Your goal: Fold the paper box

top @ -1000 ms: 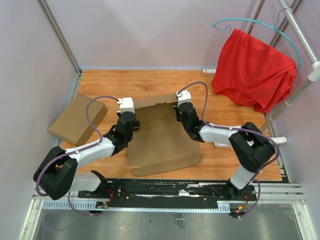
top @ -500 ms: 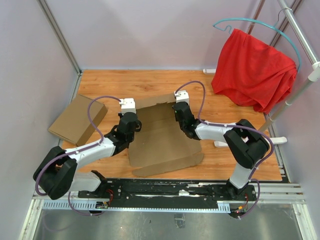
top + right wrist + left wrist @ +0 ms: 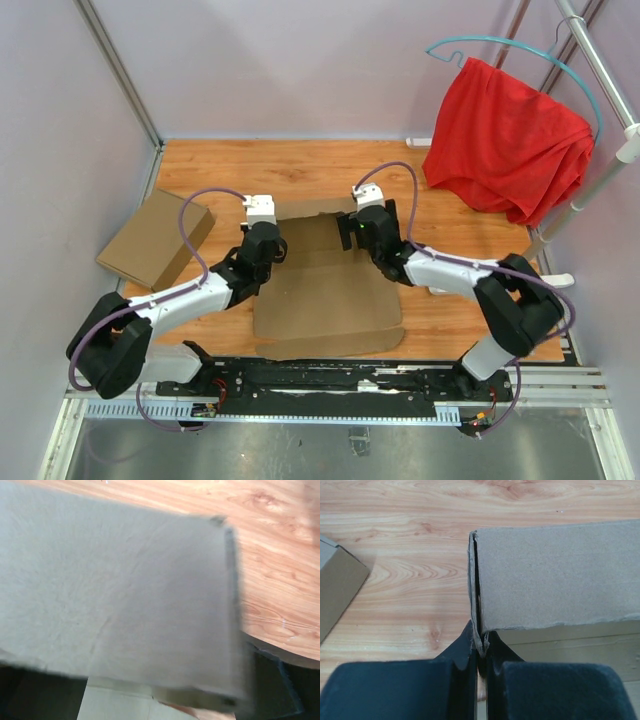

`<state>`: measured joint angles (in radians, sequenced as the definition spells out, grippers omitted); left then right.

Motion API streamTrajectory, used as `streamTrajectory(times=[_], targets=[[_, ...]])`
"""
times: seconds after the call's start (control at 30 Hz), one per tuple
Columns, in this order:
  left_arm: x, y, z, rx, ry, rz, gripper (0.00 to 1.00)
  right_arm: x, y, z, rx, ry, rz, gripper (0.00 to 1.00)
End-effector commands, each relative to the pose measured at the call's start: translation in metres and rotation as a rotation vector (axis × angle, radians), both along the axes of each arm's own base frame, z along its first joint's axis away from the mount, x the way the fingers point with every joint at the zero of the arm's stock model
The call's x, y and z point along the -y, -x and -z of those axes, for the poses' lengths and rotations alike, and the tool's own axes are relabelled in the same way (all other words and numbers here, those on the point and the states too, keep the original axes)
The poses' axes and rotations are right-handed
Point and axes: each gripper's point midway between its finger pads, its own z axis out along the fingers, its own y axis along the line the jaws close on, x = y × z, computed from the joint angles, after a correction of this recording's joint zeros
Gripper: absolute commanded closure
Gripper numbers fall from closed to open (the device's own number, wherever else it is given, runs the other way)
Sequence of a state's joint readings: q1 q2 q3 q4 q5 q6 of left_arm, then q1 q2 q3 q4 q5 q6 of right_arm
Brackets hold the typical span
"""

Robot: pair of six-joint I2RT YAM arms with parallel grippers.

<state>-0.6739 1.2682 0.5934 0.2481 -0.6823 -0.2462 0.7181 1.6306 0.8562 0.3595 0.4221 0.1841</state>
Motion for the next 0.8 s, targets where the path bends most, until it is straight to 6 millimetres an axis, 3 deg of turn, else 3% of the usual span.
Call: streamTrajectory(times=[0.0, 0.23, 0.37, 0.57, 0.77], targets=[[0.010, -0.001, -0.004, -0.027, 0.036, 0.001, 1.00, 0.012, 0.019, -0.045, 0.068, -0.027, -0.035, 0.02], [0.014, -0.007, 0.018, -0.146, 0.057, -0.079, 1.00, 0.035, 0.050, -0.103, 0.109, -0.008, -0.139, 0.02], [0.020, -0.008, 0.038, -0.236, 0.150, -0.102, 1.00, 0.062, 0.063, -0.120, 0.123, -0.037, -0.092, 0.02], [0.023, -0.003, 0.070, -0.387, 0.332, -0.171, 0.95, 0.106, 0.069, -0.119, 0.096, -0.010, 0.051, 0.02], [0.013, 0.006, 0.100, -0.564, 0.499, -0.277, 0.92, 0.122, 0.071, -0.108, 0.045, -0.046, 0.100, 0.02]])
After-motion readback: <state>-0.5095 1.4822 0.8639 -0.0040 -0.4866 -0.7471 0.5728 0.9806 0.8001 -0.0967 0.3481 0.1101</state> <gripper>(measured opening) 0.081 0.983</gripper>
